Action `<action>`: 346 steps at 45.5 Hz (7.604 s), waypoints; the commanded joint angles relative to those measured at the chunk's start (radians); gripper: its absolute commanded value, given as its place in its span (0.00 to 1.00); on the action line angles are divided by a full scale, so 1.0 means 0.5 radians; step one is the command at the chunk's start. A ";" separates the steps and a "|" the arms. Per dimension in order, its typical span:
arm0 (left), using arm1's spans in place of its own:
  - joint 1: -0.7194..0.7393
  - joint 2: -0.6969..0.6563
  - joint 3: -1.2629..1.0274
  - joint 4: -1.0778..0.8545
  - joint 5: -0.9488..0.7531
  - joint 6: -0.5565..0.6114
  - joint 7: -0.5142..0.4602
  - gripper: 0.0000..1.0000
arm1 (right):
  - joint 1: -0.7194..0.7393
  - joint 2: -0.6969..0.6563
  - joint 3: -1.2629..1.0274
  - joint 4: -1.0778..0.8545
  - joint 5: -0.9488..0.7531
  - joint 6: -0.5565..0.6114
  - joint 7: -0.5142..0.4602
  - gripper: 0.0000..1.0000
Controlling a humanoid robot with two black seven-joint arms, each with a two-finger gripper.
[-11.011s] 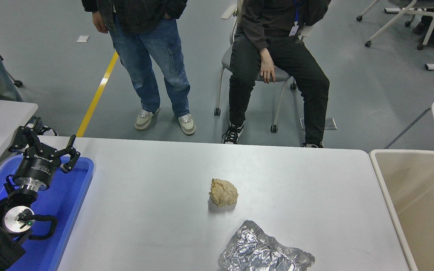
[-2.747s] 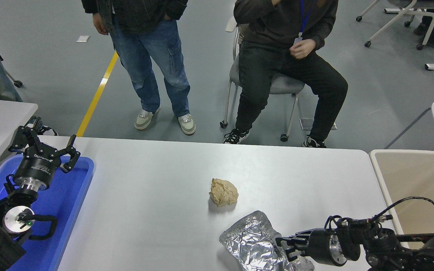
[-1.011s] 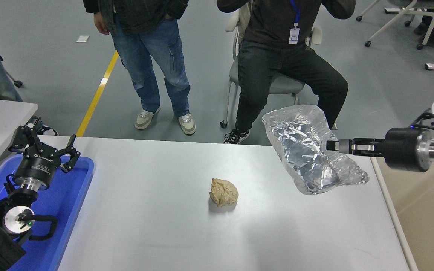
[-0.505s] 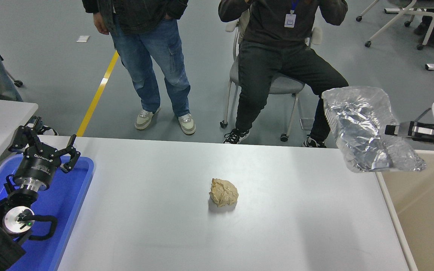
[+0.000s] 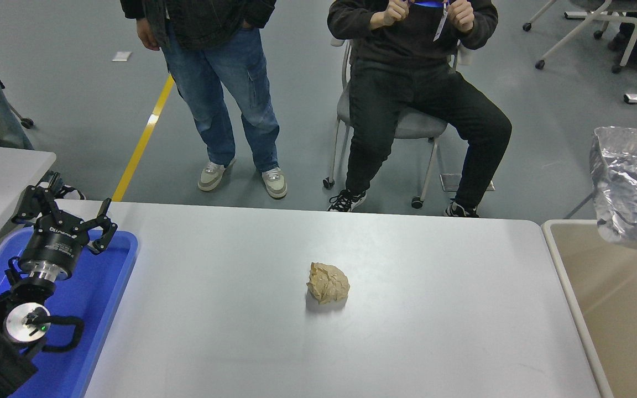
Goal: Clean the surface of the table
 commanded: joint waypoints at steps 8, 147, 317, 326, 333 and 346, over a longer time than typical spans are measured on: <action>0.000 0.000 0.000 0.000 0.000 0.000 0.000 1.00 | -0.163 0.185 -0.205 -0.523 0.029 -0.154 0.322 0.00; 0.000 0.000 0.000 0.000 0.000 0.000 0.000 1.00 | -0.506 1.517 -1.217 -2.483 0.508 -0.857 0.604 1.00; 0.000 0.000 0.000 0.000 0.000 0.000 0.000 1.00 | -0.927 2.023 1.701 -0.471 0.956 -0.369 0.447 0.99; 0.000 0.000 0.000 0.000 0.000 0.000 0.000 1.00 | -0.924 2.023 1.691 -0.468 0.959 -0.369 0.447 0.99; 0.000 0.000 0.000 0.000 0.000 0.000 0.000 1.00 | -0.915 2.020 1.615 -0.465 0.962 -0.363 0.444 0.99; 0.000 0.000 0.000 0.000 0.000 0.000 0.000 1.00 | -0.847 1.971 1.412 -0.458 0.965 -0.378 0.417 0.99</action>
